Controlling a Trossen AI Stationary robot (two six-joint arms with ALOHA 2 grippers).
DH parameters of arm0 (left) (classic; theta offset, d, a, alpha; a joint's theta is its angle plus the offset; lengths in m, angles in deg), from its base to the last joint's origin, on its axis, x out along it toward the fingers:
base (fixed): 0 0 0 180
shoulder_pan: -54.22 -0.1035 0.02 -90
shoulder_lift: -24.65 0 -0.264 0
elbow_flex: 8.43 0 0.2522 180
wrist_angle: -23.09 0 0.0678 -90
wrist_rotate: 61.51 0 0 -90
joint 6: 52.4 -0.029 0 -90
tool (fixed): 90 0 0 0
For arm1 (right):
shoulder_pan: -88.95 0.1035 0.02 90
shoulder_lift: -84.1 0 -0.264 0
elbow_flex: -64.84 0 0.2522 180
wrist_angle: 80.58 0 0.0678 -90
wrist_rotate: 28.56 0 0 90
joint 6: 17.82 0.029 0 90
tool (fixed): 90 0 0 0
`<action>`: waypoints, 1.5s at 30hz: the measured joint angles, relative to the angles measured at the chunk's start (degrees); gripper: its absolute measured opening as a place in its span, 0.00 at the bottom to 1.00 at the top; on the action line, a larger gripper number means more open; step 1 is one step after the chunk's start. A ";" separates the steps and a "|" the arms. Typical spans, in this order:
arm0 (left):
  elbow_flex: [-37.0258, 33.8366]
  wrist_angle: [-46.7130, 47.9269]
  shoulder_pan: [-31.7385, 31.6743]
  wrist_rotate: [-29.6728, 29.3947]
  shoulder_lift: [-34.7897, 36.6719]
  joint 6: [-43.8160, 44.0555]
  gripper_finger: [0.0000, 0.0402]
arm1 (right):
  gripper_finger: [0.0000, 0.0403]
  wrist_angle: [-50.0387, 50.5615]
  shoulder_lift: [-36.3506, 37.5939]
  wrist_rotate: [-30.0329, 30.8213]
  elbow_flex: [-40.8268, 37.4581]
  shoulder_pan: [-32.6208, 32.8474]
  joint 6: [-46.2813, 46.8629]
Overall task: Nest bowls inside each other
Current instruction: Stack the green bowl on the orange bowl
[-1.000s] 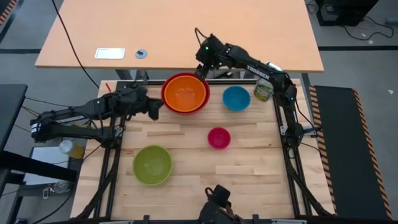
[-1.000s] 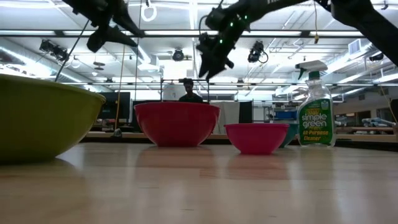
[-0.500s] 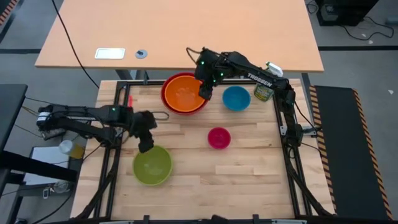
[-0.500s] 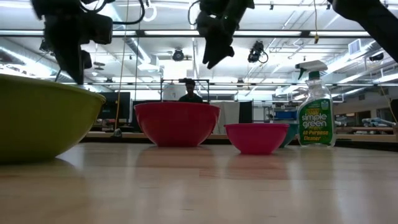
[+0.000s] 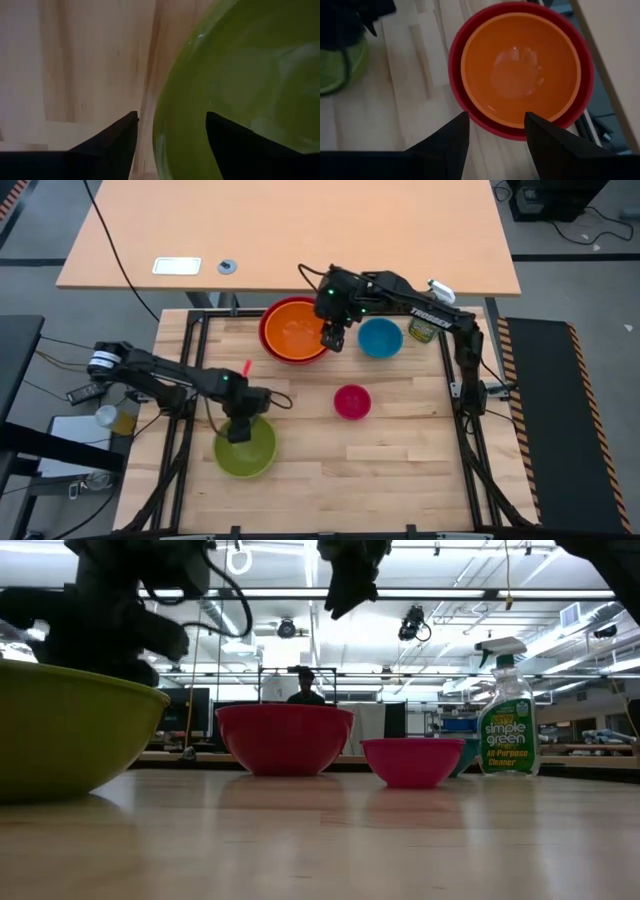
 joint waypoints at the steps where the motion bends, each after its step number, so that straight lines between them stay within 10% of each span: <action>1: 0.00 -0.36 0.00 0.20 -1.18 -0.04 0.56 | 0.49 -0.14 0.40 0.13 0.00 0.09 0.00; 11: 0.26 -2.01 0.18 6.58 -5.88 2.30 0.06 | 0.49 0.31 4.56 3.99 -0.07 0.09 0.17; 22: 6.26 -0.17 -6.79 5.13 -2.30 -1.05 0.01 | 0.49 1.37 10.15 5.12 -0.07 -3.97 0.13; 34: 46.22 17.86 -26.27 2.24 -21.46 -27.65 0.01 | 0.49 1.51 11.81 4.58 -0.07 -10.25 0.22; 45: 80.90 21.31 -43.93 1.70 -41.02 -31.09 0.01 | 0.49 1.75 11.81 3.34 -0.07 -8.28 2.61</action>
